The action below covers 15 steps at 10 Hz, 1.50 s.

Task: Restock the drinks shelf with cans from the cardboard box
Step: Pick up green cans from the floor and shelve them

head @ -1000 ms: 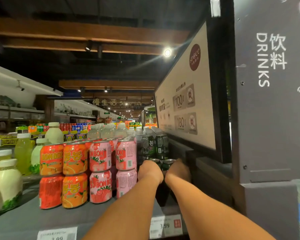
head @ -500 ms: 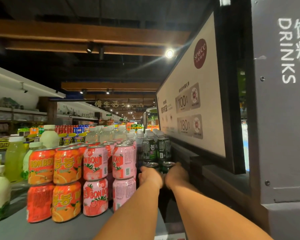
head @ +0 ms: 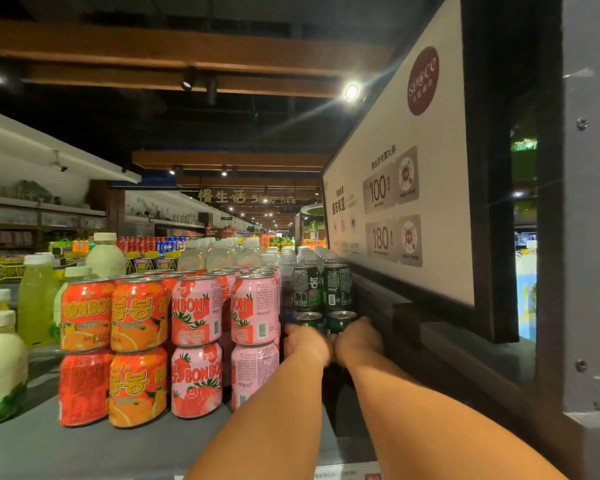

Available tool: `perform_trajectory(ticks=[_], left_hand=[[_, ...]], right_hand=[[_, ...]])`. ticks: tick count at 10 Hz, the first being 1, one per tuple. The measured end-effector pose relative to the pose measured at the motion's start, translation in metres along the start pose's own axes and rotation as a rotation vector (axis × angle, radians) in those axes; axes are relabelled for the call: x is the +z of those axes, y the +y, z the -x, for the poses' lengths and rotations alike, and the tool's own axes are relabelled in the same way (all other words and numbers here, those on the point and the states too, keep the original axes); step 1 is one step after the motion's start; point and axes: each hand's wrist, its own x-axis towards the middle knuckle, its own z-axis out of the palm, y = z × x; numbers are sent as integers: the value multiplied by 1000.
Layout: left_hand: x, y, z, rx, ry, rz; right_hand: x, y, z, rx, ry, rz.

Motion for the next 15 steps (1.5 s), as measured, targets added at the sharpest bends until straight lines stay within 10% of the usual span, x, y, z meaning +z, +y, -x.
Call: perform_trajectory(ticks=[8, 11, 15], left_hand=[[-25, 25, 61, -7, -146, -101], [-95, 23, 169, 105, -357, 100], [-204, -101, 368, 346, -411, -212]], right_hand=[[-31, -3, 44, 11, 63, -56], [-88, 4, 172, -119, 54, -55], [-109, 117, 415, -15, 237, 224]])
